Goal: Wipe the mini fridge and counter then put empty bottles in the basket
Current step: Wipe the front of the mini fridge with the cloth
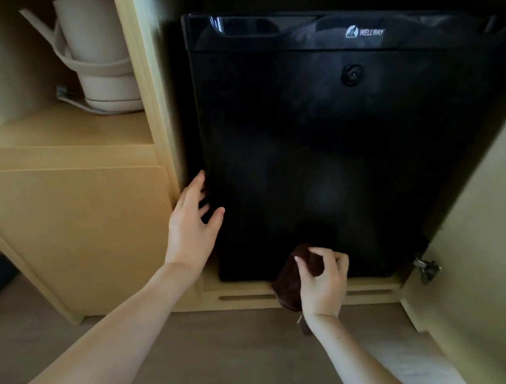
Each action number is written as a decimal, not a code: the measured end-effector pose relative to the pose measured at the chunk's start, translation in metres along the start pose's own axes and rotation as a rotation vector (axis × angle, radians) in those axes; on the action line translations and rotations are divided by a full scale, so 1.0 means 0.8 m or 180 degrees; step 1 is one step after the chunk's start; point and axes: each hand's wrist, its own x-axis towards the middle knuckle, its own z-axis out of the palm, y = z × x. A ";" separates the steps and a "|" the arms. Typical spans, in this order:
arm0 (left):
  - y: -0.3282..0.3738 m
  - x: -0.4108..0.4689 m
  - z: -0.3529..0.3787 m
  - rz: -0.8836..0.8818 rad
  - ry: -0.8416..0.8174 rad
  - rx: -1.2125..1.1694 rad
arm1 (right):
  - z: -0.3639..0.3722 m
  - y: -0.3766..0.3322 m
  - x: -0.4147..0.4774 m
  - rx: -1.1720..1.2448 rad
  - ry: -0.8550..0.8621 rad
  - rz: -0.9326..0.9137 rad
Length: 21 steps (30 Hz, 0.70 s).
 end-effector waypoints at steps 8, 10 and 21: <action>0.001 -0.005 0.009 -0.0110 0.0127 -0.0106 | -0.022 -0.002 0.002 0.0225 -0.0032 0.0437; 0.002 -0.011 0.014 -0.0159 0.0250 -0.0136 | -0.023 -0.017 -0.003 0.0355 -0.0106 0.0436; 0.081 -0.129 0.021 0.0237 0.0004 0.0966 | -0.122 -0.112 0.006 0.0007 -0.0804 0.0357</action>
